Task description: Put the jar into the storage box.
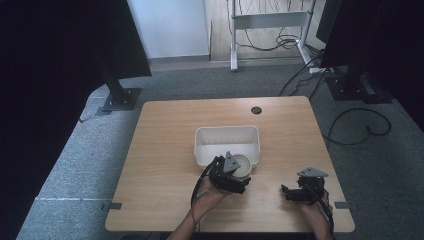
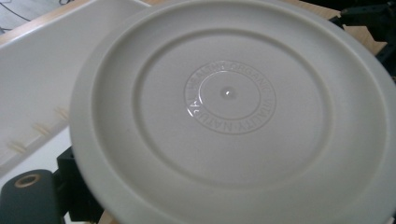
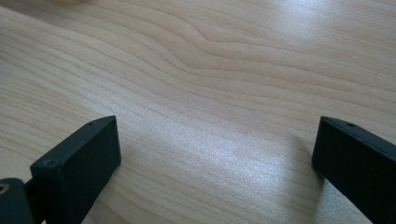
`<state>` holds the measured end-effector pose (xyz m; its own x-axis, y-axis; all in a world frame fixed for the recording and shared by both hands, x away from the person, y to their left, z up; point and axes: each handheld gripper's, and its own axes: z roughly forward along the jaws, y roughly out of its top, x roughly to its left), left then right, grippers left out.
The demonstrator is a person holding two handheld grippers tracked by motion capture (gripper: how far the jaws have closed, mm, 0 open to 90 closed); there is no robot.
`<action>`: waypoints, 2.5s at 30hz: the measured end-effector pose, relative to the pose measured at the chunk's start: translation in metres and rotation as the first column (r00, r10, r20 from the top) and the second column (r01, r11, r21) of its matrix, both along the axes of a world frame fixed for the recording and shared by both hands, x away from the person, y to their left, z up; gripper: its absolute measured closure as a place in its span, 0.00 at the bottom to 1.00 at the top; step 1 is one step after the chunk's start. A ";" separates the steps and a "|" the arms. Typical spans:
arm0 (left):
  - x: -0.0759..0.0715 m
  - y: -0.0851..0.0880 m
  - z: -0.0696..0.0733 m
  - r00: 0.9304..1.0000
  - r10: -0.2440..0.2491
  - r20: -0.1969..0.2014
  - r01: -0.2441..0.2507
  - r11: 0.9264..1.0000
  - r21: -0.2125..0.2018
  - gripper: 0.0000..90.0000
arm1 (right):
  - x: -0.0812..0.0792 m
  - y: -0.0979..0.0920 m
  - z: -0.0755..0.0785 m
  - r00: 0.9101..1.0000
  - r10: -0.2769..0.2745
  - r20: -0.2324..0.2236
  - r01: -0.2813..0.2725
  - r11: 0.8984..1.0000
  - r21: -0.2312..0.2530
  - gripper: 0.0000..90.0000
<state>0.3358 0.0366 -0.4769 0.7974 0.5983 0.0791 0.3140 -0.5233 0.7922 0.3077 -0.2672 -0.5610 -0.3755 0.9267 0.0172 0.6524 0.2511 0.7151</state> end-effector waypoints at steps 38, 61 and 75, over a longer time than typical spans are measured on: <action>0.050 0.003 0.000 0.993 0.115 0.012 -0.115 0.993 -0.025 0.11 | 0.000 0.000 0.000 1.000 0.001 0.000 -0.001 1.000 0.000 0.01; 0.073 -0.010 -0.027 0.977 0.215 0.006 -0.215 0.977 -0.017 0.11 | 0.000 0.000 0.000 1.000 0.006 0.000 -0.006 1.000 0.001 0.01; 0.076 -0.019 -0.044 0.970 0.242 0.003 -0.242 0.970 0.025 0.11 | 0.000 0.000 0.000 1.000 0.008 0.000 -0.008 1.000 0.001 0.01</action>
<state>0.4123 0.0180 -0.5212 0.6292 0.7712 0.0966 0.4332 -0.4512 0.7802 0.3077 -0.2671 -0.5610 -0.3829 0.9236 0.0180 0.6505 0.2557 0.7152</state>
